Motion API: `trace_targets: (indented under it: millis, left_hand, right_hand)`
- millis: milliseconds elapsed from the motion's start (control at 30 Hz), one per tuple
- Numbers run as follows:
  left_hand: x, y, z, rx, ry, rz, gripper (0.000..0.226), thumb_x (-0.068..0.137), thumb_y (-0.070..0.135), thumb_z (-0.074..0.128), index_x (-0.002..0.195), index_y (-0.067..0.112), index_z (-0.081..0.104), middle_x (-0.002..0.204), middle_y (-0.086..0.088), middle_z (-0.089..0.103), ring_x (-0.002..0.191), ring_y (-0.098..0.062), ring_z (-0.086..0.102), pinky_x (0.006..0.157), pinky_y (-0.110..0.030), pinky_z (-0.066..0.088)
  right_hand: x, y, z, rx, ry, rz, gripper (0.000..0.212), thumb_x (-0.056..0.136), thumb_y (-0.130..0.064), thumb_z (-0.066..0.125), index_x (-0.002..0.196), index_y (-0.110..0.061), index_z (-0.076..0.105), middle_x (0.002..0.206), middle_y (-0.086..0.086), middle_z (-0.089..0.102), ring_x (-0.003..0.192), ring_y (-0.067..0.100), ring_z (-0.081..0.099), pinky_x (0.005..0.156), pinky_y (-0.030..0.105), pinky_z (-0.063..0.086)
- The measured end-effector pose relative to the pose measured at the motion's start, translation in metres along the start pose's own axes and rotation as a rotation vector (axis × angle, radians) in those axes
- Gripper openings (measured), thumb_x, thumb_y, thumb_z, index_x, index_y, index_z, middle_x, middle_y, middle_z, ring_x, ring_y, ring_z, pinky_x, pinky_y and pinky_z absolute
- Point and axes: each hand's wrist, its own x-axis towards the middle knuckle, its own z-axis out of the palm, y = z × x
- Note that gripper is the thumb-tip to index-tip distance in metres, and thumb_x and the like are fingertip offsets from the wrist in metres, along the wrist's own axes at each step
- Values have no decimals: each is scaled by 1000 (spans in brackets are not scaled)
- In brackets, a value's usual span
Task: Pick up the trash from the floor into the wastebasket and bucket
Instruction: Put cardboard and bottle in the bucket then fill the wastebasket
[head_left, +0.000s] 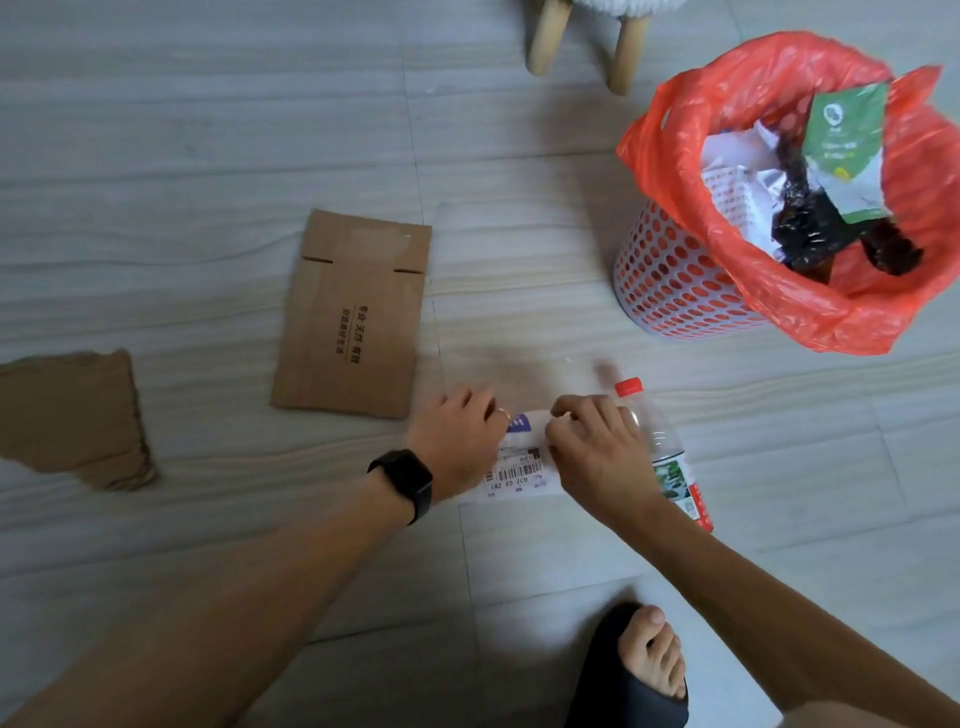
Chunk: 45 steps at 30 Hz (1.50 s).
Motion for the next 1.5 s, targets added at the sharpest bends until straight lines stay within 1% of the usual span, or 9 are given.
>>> trace_targets:
  millis: [133,300,400,533,633,833,1033,1167,1500]
  left_hand:
    - [-28,21,36,44,226,282,17,88,17,46,104,15,51,89,-12,59,69,-27,56,55,-33,49]
    - [-60,52,68,23,129,375,16,86,21,53,101,23,56,87,-7,59,67,-25,57,55,-33,51]
    - [-57,49,72,-105,36,292,46,68,27,74,108,22,53,96,-3,58,78,-23,57,66,-35,54]
    - [-50,43,52,-212,-4,187,44,83,55,54,108,19,61,105,0,54,90,-20,49,81,-35,46]
    - [-41,39,37,-234,-83,27,44,86,65,46,111,31,57,129,3,42,122,-23,39,104,-42,32]
    - [-31,27,40,-196,-326,-60,111,67,85,56,151,22,21,149,0,32,134,-24,32,110,-40,29]
    - [-39,41,44,30,-282,91,63,91,61,51,133,14,52,126,-5,56,112,-29,53,96,-44,43]
    - [-55,49,54,125,-73,215,15,80,22,61,86,15,72,80,-3,65,71,-30,61,67,-40,52]
    - [-63,50,61,98,-52,220,32,75,30,78,102,13,72,89,-4,69,73,-27,64,67,-37,53]
  right_hand:
    - [-48,-6,3,50,-162,-64,17,81,-19,62,98,-17,58,129,6,63,97,30,57,75,40,45]
    - [-83,-21,-11,237,-473,26,36,79,-44,63,107,-24,50,160,6,33,97,28,50,79,37,48]
    - [-83,-21,-9,285,-532,48,34,78,-46,65,98,-25,47,162,2,30,94,26,48,77,37,47]
    - [-66,-16,-2,223,-517,64,44,74,-48,74,101,-27,47,138,-4,56,93,25,54,72,40,51]
    - [-56,-20,1,146,-535,70,40,68,-49,77,95,-26,57,122,-4,60,101,25,53,78,40,48]
    - [-62,-24,0,260,-667,104,44,67,-65,63,88,-28,53,146,-3,38,130,30,33,98,42,43]
    - [-54,-29,-9,220,-560,114,76,72,-53,81,134,-24,48,142,-3,49,105,23,53,82,36,54]
    - [-71,-44,2,110,-486,-6,50,68,-44,87,111,-24,71,100,-5,72,81,25,59,66,35,54]
    - [-86,-42,13,198,-418,62,37,63,-32,91,96,-22,76,87,-2,71,69,24,62,58,31,55]
